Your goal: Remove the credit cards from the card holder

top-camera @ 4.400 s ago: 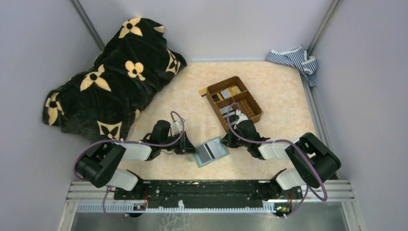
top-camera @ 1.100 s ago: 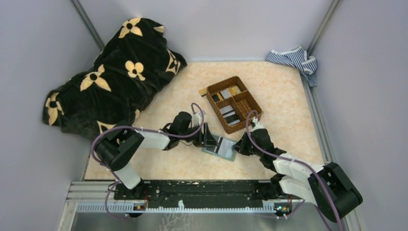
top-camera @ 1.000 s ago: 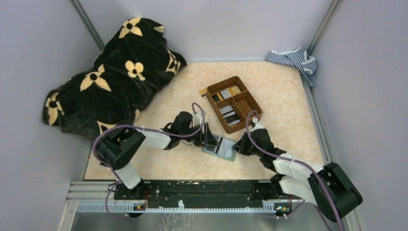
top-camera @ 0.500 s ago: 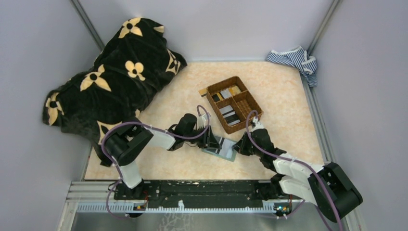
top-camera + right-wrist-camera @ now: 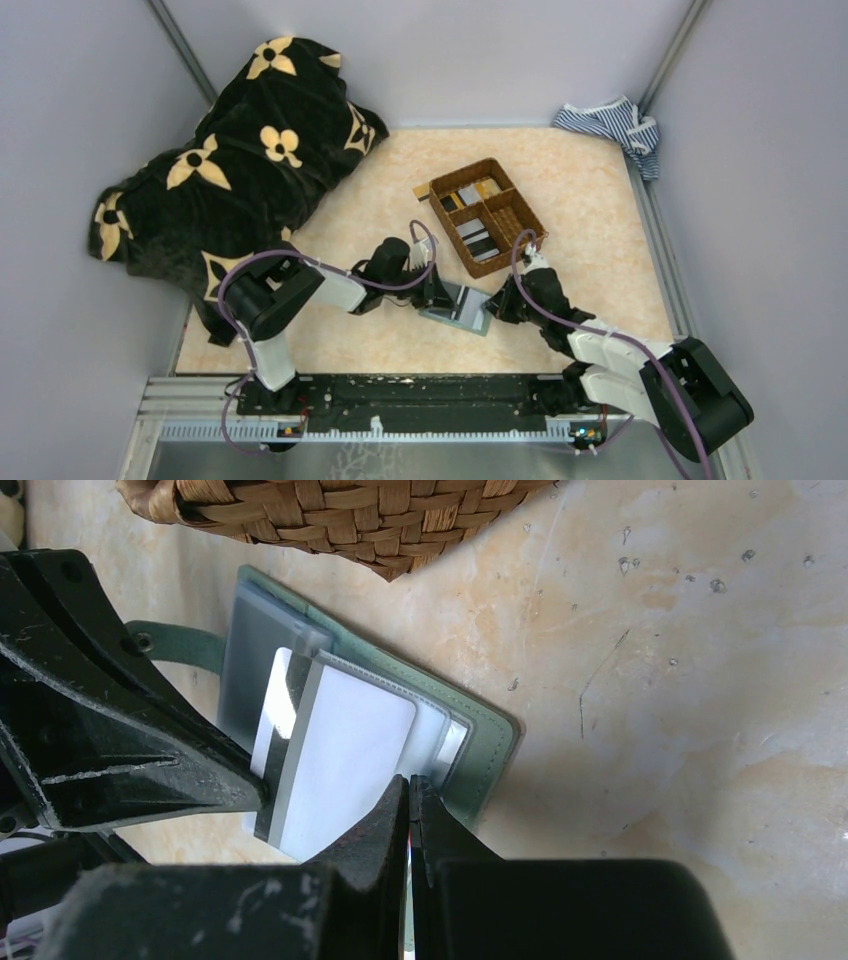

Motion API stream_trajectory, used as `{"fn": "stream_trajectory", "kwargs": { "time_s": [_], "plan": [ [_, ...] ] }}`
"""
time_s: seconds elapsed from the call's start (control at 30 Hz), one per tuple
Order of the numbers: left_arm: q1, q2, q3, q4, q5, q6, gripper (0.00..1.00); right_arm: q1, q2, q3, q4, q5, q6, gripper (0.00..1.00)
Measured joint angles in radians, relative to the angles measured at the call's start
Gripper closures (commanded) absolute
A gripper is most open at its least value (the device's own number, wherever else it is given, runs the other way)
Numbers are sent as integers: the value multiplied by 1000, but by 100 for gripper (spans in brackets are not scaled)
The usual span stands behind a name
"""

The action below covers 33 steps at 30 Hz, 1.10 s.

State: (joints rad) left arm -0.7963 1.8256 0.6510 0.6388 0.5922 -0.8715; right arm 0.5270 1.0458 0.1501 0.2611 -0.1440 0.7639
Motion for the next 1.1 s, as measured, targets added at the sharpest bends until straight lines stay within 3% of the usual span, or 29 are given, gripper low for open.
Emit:
{"fn": "stream_trajectory", "kwargs": {
  "time_s": [0.4,0.67,0.93,1.1],
  "plan": [
    [24,-71,-72,-1,3,19,100,0,37,-6,55,-19,13,100],
    [119,-182,-143,-45,26,57,100,0,94,-6,124,-35,24,100],
    [261,-431,-202,-163,27,132,100,0,117,-4,159,-38,20,100],
    [275,-548,-226,-93,79,118,100,0,23,-4,67,-31,-22,100]
  ]
}}
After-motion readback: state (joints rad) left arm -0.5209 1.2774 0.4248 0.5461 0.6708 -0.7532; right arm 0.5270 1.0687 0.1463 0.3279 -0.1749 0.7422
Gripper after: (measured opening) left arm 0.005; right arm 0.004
